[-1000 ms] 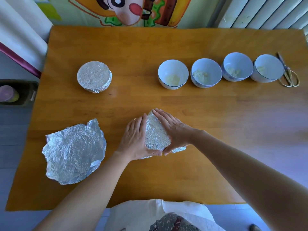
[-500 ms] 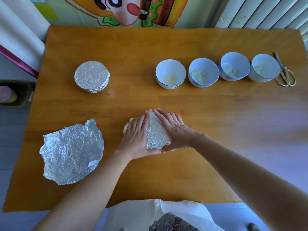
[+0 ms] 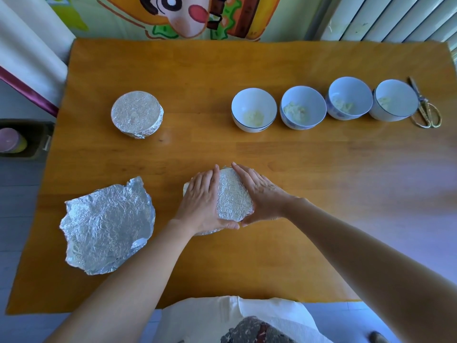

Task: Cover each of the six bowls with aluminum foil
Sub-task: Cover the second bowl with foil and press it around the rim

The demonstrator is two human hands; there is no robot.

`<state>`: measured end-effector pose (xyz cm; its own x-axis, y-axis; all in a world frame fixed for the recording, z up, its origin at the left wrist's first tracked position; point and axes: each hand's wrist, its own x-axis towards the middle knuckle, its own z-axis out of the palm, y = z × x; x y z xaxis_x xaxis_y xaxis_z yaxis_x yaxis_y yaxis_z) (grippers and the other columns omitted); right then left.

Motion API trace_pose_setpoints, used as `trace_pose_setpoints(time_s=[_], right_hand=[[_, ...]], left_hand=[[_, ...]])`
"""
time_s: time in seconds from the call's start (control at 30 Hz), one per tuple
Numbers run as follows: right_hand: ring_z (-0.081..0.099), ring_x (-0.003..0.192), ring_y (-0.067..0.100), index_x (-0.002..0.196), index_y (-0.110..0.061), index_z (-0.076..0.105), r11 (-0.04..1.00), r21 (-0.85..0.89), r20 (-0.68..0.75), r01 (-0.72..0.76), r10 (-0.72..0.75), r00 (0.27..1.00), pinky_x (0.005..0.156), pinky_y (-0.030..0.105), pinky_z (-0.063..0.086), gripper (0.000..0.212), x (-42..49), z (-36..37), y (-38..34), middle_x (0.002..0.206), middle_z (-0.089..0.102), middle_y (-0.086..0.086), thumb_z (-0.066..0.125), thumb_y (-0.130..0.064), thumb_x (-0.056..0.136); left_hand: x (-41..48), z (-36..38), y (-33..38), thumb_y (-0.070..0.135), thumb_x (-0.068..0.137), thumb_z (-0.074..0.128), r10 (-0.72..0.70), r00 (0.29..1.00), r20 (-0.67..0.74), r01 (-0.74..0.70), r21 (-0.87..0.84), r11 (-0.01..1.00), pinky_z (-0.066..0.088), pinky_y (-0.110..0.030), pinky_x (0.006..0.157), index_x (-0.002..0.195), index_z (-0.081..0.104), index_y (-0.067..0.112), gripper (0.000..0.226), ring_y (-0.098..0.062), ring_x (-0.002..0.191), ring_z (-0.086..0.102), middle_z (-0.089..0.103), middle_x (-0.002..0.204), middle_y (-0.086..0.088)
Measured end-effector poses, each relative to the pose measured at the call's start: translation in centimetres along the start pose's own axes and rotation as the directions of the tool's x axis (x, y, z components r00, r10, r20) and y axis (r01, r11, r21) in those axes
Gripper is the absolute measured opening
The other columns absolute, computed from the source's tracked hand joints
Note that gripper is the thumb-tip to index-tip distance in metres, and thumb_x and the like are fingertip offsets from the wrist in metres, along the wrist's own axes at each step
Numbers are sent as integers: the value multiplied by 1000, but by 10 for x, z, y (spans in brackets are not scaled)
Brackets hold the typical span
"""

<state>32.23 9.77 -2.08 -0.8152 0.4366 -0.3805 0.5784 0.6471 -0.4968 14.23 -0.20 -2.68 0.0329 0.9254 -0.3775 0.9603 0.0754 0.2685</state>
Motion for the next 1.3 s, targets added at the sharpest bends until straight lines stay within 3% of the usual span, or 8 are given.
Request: trace_pose_setpoints(time_s=[0.33, 0.6, 0.73, 0.9, 1.1, 1.2, 1.3], right_hand=[[13, 147, 20, 153, -16, -18, 1000, -25, -8, 6, -6, 1000, 123, 38, 11, 149, -1, 1, 0, 159, 2, 1, 87, -55, 55], [16, 147, 22, 153, -14, -16, 993, -122, -22, 2, -5, 1000, 121, 33, 12, 146, 5, 7, 2, 159, 3, 4, 86, -53, 57], [22, 144, 23, 154, -12, -13, 990, -143, -43, -5, -1, 999, 119, 34, 20, 143, 7, 11, 4, 159, 8, 6, 85, -53, 58], [25, 143, 23, 154, -12, -11, 993, -117, -68, 13, -21, 997, 118, 36, 25, 139, 7, 12, 5, 158, 12, 7, 84, -47, 59], [27, 143, 23, 154, -11, -7, 993, -111, -105, 35, -46, 993, 116, 36, 29, 137, 8, 14, 8, 157, 15, 10, 84, -46, 58], [25, 144, 24, 154, -12, -7, 993, -111, -104, 36, -48, 993, 117, 37, 27, 133, 8, 14, 7, 158, 15, 9, 77, -53, 60], [27, 143, 25, 154, -14, -9, 989, -146, -104, 33, -49, 993, 116, 38, 28, 132, 9, 14, 7, 158, 15, 9, 73, -60, 61]], left_hand=[[-2, -4, 3, 97, 45, 50, -57, 997, 44, 57, 1, 998, -9, -37, 117, 150, -26, 2, 161, -35, 152, 4, 0, 165, -17], [-3, 7, -1, 106, 40, 26, -44, 999, -14, 44, 25, 999, 10, -43, 122, 153, -17, 0, 161, -34, 148, 20, 15, 161, -18], [-2, 15, -5, 108, 41, 25, -28, 999, -37, 27, -34, 999, 12, -41, 122, 153, -17, 1, 160, -31, 149, 20, 14, 162, -19], [-6, 23, -19, 91, 53, 58, 1, 1000, -13, -3, -112, 994, 7, -30, 119, 151, -25, 11, 151, -28, 150, 17, 8, 163, -15], [-4, 30, -24, 92, 49, 55, 6, 998, -70, -15, -119, 993, 19, -41, 120, 150, -28, 24, 147, -32, 146, 27, 18, 160, -17], [-4, 29, -24, 92, 49, 54, 17, 999, -49, -23, -121, 992, 11, -38, 122, 148, -32, 25, 148, -31, 149, 20, 12, 163, -17], [-8, 24, -27, 98, 48, 47, 53, 998, -15, -54, -109, 993, -12, -29, 118, 144, -41, 22, 150, -23, 153, -8, -17, 164, -10]])
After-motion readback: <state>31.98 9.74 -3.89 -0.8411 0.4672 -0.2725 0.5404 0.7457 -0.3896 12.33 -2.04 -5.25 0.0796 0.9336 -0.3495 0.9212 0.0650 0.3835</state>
